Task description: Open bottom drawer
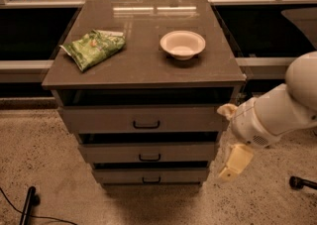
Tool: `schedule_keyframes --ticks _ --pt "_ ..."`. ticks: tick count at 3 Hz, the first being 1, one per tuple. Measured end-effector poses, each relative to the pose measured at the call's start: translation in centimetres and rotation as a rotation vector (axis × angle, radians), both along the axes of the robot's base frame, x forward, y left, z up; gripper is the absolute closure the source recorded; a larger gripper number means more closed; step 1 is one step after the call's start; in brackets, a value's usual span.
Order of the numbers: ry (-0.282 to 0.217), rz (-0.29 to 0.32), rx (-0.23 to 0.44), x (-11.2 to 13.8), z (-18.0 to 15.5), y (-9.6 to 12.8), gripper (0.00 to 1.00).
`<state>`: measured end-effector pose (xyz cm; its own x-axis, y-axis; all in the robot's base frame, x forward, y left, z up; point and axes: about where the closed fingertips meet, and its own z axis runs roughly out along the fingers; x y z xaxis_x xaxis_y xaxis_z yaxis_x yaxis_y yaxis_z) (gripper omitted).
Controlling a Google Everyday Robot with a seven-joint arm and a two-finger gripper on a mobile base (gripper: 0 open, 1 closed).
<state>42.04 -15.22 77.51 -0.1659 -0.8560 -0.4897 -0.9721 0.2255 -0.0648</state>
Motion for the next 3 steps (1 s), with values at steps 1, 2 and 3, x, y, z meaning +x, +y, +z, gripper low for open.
schedule_keyframes --ticks 1,2,3 --pt "0.026 0.0 -0.019 -1.1 -1.0 -0.2 0.0" --pt "0.023 0.0 -0.019 -1.0 -0.9 -0.2 0.0" --pt "0.074 0.012 0.041 0.2 -6.4 1.9 0.0"
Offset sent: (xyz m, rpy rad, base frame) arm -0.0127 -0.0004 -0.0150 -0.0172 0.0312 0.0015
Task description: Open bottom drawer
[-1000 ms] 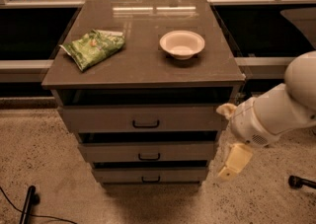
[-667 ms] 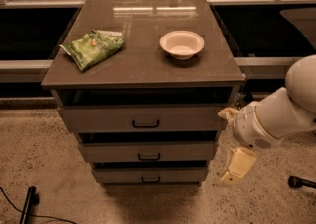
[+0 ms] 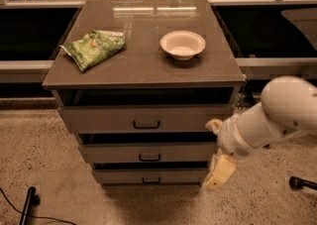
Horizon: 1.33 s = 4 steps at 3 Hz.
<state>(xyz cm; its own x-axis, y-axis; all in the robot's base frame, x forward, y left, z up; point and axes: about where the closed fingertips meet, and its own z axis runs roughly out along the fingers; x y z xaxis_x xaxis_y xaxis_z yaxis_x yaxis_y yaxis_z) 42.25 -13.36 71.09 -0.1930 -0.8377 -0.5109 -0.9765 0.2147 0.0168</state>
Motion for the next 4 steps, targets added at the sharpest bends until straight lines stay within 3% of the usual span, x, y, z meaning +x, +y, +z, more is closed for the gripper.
schedule_keyframes --ticks 1,2,3,4 --pt "0.075 -0.035 0.086 -2.2 -10.9 0.4 0.0" --pt "0.04 -0.052 0.15 -2.3 -18.3 0.6 0.0" --pt "-0.053 -0.032 0.225 0.1 -21.6 0.4 0.0" --pt "-0.049 -0.031 0.222 0.0 -21.6 0.5 0.0"
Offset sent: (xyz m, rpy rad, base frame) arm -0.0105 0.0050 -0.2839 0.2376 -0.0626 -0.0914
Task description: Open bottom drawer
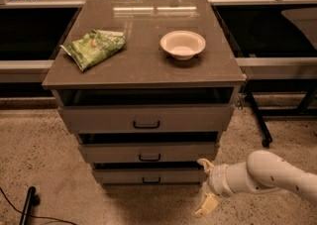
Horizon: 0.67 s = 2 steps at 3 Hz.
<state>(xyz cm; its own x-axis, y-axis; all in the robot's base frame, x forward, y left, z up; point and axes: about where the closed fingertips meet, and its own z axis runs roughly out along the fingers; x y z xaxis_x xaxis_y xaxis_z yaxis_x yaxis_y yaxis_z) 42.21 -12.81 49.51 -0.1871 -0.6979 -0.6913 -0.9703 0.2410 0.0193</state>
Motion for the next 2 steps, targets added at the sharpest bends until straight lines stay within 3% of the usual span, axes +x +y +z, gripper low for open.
schedule_keyframes --ticks 1,2 --pt "-0.044 0.054 -0.052 -0.1 -5.4 0.5 0.0" --pt "-0.182 0.095 -0.04 2.5 -13.1 0.4 0.0"
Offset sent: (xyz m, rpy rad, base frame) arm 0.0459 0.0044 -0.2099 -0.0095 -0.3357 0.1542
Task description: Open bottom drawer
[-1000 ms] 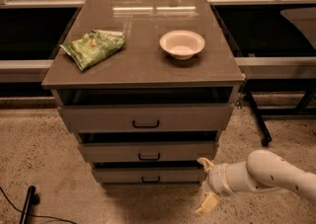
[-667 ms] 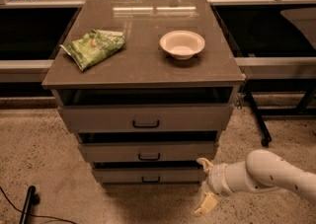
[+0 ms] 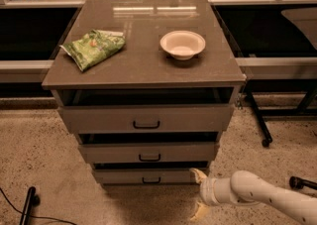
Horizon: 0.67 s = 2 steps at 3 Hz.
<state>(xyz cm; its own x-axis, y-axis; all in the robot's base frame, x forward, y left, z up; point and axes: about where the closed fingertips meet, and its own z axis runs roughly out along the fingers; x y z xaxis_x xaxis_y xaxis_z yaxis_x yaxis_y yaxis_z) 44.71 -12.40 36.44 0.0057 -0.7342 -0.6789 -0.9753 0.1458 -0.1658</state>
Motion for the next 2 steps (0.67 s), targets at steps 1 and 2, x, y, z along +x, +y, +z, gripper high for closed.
schedule_keyframes --ticks 1,2 --pt "0.006 0.041 0.038 0.75 -5.38 0.3 0.0" --pt "0.008 0.041 0.03 0.74 -5.37 0.34 0.0"
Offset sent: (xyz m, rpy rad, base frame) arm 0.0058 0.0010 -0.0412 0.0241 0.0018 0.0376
